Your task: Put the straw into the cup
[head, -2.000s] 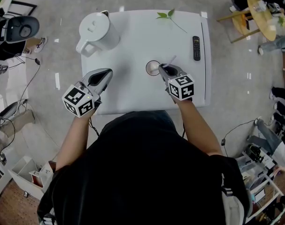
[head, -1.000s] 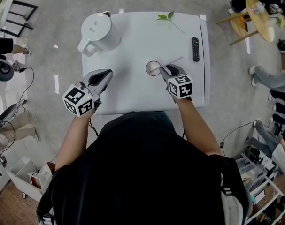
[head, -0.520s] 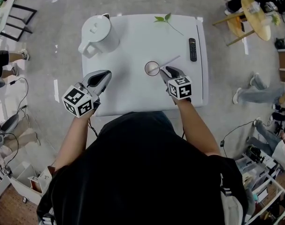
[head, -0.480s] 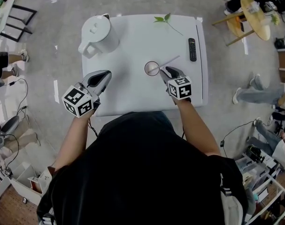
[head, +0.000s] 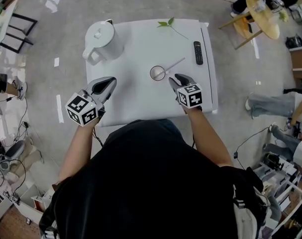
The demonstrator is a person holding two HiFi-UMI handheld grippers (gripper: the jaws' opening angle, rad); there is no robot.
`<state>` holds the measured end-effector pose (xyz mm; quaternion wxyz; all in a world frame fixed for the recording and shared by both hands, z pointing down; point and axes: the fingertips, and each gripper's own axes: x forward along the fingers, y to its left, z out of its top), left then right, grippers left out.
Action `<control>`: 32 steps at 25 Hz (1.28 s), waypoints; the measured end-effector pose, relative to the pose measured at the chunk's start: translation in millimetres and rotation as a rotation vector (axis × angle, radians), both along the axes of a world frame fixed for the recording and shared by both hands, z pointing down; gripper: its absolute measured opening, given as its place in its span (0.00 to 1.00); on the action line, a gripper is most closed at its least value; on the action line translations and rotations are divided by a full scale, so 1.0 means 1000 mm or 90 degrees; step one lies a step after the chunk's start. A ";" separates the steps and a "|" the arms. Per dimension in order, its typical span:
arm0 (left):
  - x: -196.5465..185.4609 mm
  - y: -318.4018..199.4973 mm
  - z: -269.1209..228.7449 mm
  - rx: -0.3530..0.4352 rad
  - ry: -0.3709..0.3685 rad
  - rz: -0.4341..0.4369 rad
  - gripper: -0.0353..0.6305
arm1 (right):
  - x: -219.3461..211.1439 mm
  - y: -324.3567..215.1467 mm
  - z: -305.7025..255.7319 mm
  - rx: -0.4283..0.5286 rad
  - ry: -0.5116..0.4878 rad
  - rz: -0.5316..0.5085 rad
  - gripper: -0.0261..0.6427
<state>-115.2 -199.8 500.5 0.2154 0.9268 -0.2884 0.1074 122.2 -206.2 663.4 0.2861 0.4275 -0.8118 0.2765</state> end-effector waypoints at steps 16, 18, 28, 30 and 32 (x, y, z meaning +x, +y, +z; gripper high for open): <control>0.003 0.031 -0.017 0.031 -0.006 0.028 0.05 | 0.008 0.038 -0.030 0.037 -0.002 0.024 0.26; 0.006 0.035 -0.020 0.036 -0.005 0.034 0.05 | 0.011 0.043 -0.034 0.042 -0.003 0.028 0.26; 0.018 0.040 -0.021 0.050 -0.002 0.052 0.05 | 0.026 0.054 -0.046 0.062 -0.006 0.050 0.26; 0.018 0.044 -0.022 0.051 0.000 0.053 0.05 | 0.025 0.060 -0.050 0.065 -0.010 0.053 0.26; 0.018 0.050 -0.023 0.051 0.001 0.053 0.05 | 0.024 0.066 -0.054 0.068 -0.015 0.055 0.26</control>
